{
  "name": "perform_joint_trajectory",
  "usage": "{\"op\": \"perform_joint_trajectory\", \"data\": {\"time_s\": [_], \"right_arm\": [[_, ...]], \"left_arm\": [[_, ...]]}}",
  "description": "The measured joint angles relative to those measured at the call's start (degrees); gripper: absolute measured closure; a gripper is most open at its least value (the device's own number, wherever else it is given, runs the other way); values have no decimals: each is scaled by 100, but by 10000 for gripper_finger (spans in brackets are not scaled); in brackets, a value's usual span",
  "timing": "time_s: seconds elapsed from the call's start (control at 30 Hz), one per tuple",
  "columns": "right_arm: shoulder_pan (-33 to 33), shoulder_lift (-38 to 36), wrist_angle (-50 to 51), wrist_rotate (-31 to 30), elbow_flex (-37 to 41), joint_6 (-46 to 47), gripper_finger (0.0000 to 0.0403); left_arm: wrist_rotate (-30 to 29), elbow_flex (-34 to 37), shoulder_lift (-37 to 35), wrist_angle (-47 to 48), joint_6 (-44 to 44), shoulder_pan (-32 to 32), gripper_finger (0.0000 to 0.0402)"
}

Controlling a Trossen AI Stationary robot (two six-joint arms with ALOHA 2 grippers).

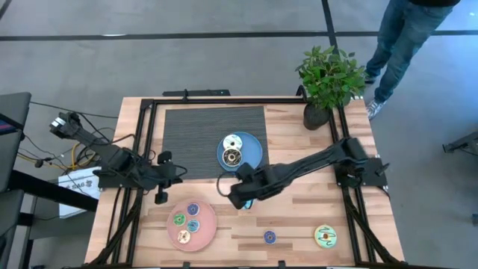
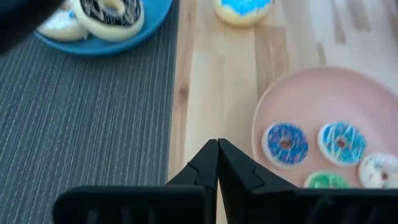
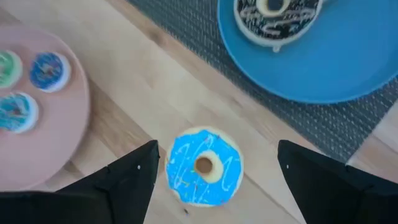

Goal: Pick & Place donuts
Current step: Put the large blue donut on the blue plate

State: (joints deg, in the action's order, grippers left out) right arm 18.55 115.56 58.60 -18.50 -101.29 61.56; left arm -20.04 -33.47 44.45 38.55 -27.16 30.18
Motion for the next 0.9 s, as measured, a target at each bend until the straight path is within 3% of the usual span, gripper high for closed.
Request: {"op": "perform_joint_trajectory", "data": {"time_s": [0.2,0.9], "right_arm": [[9,563,604,465,-837,198,86],[-33,576,562,657,-873,293,86]], "left_arm": [[42,2,15,256,1,1,401],[82,2,15,231,-26,-1,401]]}}
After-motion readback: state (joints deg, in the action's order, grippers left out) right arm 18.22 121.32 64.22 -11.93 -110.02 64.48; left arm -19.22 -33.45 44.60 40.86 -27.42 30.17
